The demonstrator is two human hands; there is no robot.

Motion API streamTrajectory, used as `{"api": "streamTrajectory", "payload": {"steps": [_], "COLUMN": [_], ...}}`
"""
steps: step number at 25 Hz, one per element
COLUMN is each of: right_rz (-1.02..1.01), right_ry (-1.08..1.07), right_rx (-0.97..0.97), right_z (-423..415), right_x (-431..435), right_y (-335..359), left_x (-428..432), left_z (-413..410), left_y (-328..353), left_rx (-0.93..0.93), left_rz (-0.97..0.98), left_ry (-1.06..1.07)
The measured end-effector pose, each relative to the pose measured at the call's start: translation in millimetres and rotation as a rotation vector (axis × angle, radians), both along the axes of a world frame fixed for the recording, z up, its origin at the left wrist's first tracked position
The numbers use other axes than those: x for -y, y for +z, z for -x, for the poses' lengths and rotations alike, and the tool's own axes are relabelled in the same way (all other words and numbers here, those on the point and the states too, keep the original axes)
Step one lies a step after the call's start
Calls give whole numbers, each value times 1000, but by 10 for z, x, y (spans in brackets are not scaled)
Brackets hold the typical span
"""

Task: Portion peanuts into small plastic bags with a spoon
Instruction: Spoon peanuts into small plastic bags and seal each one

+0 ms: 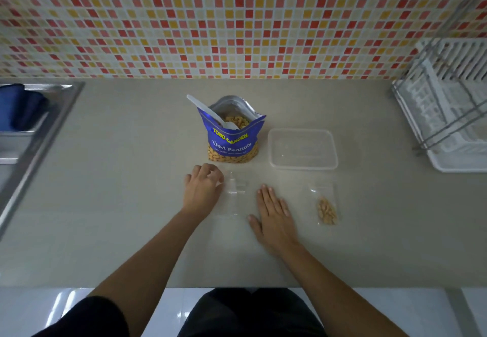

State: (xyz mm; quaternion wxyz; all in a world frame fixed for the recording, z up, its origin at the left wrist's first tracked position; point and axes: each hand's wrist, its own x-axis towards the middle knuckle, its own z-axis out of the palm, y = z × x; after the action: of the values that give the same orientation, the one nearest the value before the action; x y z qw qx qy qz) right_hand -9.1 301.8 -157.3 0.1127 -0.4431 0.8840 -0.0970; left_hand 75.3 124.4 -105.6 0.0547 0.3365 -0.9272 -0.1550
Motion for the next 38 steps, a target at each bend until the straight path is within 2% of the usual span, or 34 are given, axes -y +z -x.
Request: {"api": "streamTrajectory", "payload": {"steps": [2, 5, 7, 11, 16, 18, 21, 24, 25, 26, 27, 29, 30, 31, 38], "right_rz": [83, 323, 467, 562, 644, 645, 638, 616, 615, 612, 609, 601, 592, 581, 594], "right_ry": [25, -35, -123, -278, -420, -482, -522, -480, -444, -401, -359, -290, -260, -233, -172], "right_rx": [53, 386, 582, 927, 1228, 1212, 1061, 974, 980, 993, 1014, 1051, 1056, 1054, 1004], "right_z": [26, -13, -102, -135, -34, 22, 133, 235, 263, 286, 304, 329, 338, 346, 434], "right_x": [-7, 90, 223, 476, 558, 527, 397, 271, 241, 219, 208, 202, 206, 215, 310], "right_y": [25, 229, 383, 535, 664, 672, 670, 772, 838, 914, 998, 1146, 1208, 1267, 1539], "left_x": [70, 200, 278, 384, 456, 465, 440, 369, 343, 310, 285, 213, 195, 193, 246], "left_z": [-46, -101, -121, -135, -133, -118, -144, -189, -177, -143, -99, -16, 9, 26, 101], "left_y": [55, 201, 326, 593, 571, 508, 339, 201, 205, 268, 355, 583, 661, 718, 1045], "left_rx": [-7, 57, 22, -77, -165, -152, -66, 146, 105, -3, -149, -330, -377, -393, -442], "left_rz": [48, 40, -61, -378, -496, -492, -419, -207, -177, -223, -390, -908, -1103, -1201, -1345], "left_ry": [-76, -177, -247, -264, -187, -170, -122, -79, -82, -80, -56, 1, 1, -25, -80]}}
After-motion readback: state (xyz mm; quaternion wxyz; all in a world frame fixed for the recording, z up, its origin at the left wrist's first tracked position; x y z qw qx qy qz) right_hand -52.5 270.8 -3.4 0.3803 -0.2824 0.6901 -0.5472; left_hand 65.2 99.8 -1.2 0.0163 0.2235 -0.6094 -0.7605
